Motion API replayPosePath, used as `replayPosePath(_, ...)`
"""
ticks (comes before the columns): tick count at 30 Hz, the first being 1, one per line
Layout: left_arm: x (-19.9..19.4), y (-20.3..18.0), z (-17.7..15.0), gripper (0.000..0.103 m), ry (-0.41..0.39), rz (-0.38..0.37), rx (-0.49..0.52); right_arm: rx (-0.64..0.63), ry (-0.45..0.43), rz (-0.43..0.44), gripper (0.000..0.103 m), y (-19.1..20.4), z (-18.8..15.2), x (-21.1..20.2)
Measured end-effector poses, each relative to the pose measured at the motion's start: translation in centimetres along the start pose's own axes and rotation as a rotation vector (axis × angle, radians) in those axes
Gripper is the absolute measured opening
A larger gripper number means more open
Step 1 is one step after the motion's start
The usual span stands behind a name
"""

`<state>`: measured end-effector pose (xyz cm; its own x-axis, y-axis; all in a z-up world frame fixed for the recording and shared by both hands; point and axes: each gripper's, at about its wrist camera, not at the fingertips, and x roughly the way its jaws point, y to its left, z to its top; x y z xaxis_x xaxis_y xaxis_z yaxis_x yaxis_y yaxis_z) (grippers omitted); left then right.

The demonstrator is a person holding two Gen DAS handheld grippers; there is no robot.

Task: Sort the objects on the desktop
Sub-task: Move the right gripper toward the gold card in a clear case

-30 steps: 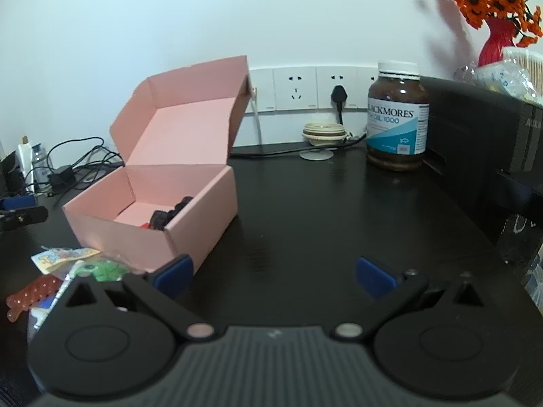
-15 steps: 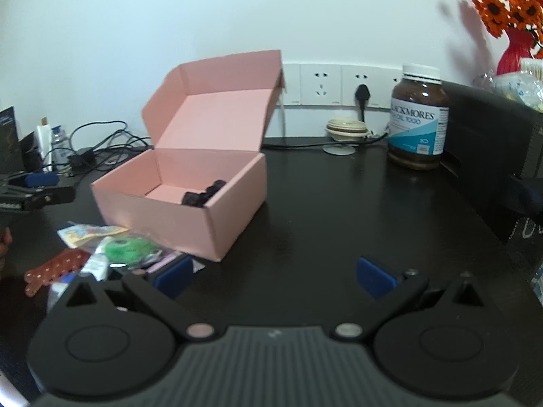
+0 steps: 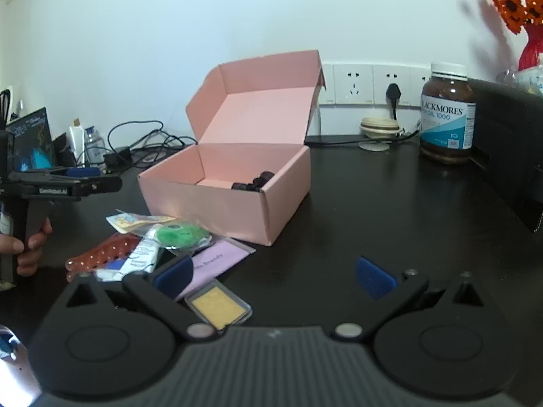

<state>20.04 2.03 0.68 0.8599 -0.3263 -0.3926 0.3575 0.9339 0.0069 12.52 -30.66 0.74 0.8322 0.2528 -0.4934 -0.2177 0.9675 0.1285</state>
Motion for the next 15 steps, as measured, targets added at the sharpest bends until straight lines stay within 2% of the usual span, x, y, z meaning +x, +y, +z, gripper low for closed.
replayPosePath(11, 0.0, 0.0, 0.0, 0.103, 0.001, 0.002, 0.001, -0.068, 0.057, -0.027, 0.102, 1.4, -0.8, -0.5)
replayPosePath(15, 0.1, -0.1, 0.0, 0.103, 0.002, 0.002, 0.005, -0.099, 0.074, -0.008, 0.102, 2.1, -1.3, -0.5)
